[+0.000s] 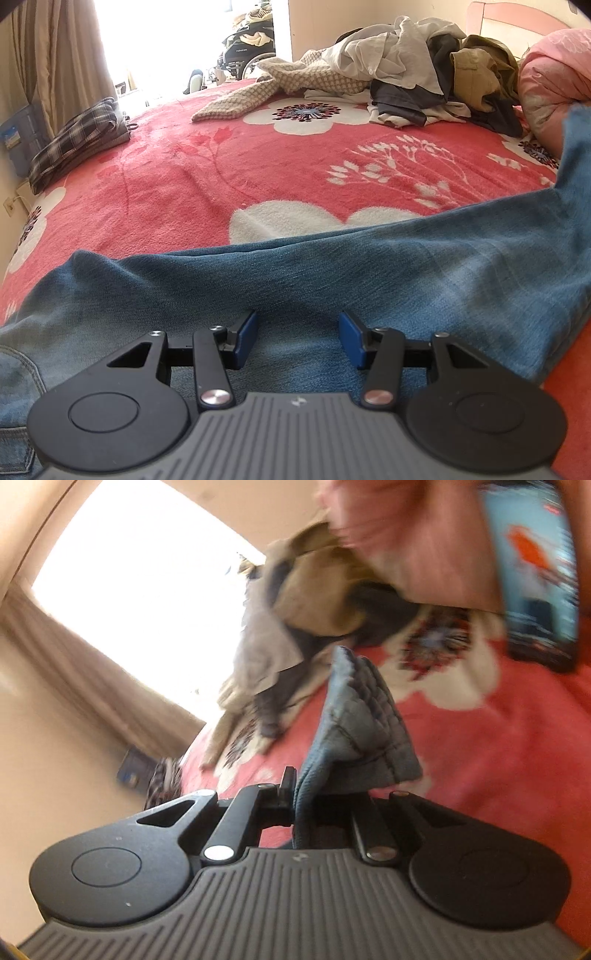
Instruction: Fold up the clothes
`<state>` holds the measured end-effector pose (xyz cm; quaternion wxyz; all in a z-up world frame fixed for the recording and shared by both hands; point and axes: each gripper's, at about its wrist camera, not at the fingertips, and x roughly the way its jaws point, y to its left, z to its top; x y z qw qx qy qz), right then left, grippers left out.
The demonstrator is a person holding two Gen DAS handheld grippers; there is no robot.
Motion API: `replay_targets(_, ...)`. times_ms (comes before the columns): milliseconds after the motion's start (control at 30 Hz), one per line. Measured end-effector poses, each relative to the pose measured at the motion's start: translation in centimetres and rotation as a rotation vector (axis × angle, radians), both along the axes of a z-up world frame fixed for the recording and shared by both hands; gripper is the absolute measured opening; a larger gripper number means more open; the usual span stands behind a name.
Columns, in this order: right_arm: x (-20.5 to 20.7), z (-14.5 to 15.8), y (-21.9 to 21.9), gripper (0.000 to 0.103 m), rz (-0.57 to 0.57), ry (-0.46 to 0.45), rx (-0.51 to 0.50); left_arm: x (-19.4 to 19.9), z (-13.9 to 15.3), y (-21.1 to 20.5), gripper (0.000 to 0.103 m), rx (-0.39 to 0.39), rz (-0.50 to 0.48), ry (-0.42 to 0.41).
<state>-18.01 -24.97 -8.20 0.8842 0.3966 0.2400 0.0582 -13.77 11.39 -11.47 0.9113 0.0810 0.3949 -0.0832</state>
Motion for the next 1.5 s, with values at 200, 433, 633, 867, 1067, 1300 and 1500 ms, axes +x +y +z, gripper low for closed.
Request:
replay_targets(200, 2.9, 3.1, 3.5, 0.006, 0.155, -0.064, -0.066, -0.1, -0.1, 0.1, 0.051, -0.009, 0.005, -0.011)
replay_targets(433, 6.8, 6.3, 8.5, 0.006, 0.367, -0.146, -0.124, -0.3, -0.2, 0.3, 0.051, -0.026, 0.008, -0.024)
replay_targets(633, 10.1, 8.0, 13.2, 0.006, 0.536, -0.184, -0.135, -0.5, -0.3, 0.5, 0.051, -0.038, 0.012, -0.036)
replay_targets(867, 13.7, 10.0, 19.5, 0.006, 0.731, -0.218, -0.149, -0.6, -0.5, 0.7, 0.051, -0.061, 0.02, -0.045)
replay_targets(1067, 15.6, 11.7, 26.3, 0.006, 0.902, -0.247, -0.157, -0.7, -0.3, 1.4, 0.051, -0.124, 0.05, -0.045)
replay_targets(1300, 16.7, 13.4, 34.2, 0.006, 1.077, -0.284, -0.176, -1.7, 0.5, 3.9, 0.05, -0.211, 0.1, -0.035)
replay_targets(1500, 17.0, 13.9, 40.7, 0.006, 1.228, -0.291, -0.208, -4.5, 2.1, 8.3, 0.05, -0.279, 0.226, -0.057)
